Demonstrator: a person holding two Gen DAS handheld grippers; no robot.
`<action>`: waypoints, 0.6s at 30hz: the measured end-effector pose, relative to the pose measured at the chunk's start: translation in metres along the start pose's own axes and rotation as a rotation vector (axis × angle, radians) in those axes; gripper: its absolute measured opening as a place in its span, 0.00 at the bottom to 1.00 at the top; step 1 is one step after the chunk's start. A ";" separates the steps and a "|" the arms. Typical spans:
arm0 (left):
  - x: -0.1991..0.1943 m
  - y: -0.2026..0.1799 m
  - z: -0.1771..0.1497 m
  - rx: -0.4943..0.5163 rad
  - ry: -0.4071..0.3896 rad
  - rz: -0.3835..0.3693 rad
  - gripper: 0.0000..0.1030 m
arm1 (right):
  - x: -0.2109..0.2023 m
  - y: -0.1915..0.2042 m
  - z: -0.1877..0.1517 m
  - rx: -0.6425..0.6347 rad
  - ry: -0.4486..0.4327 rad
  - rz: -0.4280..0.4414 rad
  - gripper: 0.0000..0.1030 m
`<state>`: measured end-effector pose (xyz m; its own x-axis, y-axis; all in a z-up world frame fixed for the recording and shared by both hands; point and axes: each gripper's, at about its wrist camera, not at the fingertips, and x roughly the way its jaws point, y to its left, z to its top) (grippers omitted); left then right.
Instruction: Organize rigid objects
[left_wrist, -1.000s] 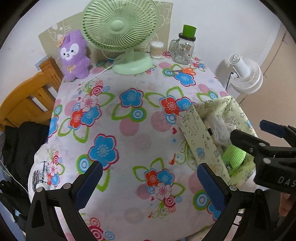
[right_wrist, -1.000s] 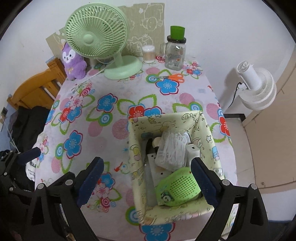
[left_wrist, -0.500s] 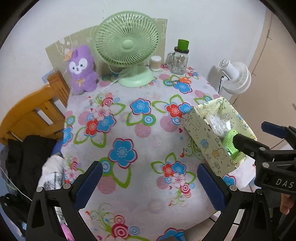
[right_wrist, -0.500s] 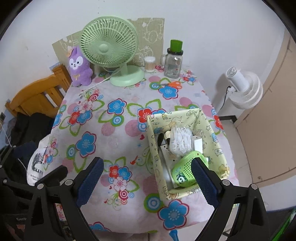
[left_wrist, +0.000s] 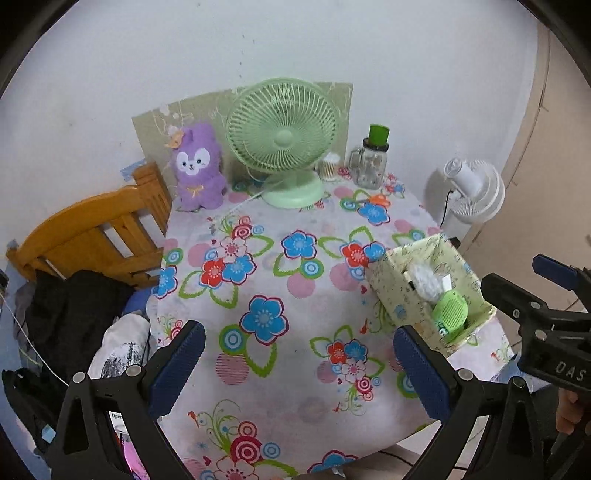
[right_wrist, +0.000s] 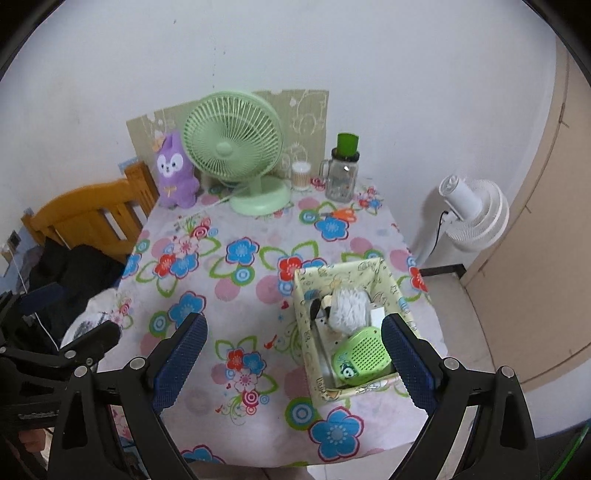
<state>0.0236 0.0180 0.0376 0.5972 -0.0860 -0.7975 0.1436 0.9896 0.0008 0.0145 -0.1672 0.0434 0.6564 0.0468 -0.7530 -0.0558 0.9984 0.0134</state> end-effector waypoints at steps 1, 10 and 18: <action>-0.005 -0.001 0.000 -0.001 -0.009 0.007 1.00 | -0.003 -0.002 0.000 0.004 -0.005 0.000 0.94; -0.041 -0.013 0.003 -0.040 -0.073 0.014 1.00 | -0.031 -0.027 0.001 0.009 -0.024 -0.038 0.94; -0.048 -0.024 -0.002 -0.056 -0.104 -0.001 1.00 | -0.042 -0.040 -0.008 0.007 -0.068 -0.005 0.94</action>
<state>-0.0100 -0.0012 0.0752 0.6763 -0.0954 -0.7304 0.1019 0.9942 -0.0355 -0.0166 -0.2096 0.0696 0.7062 0.0433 -0.7067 -0.0467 0.9988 0.0145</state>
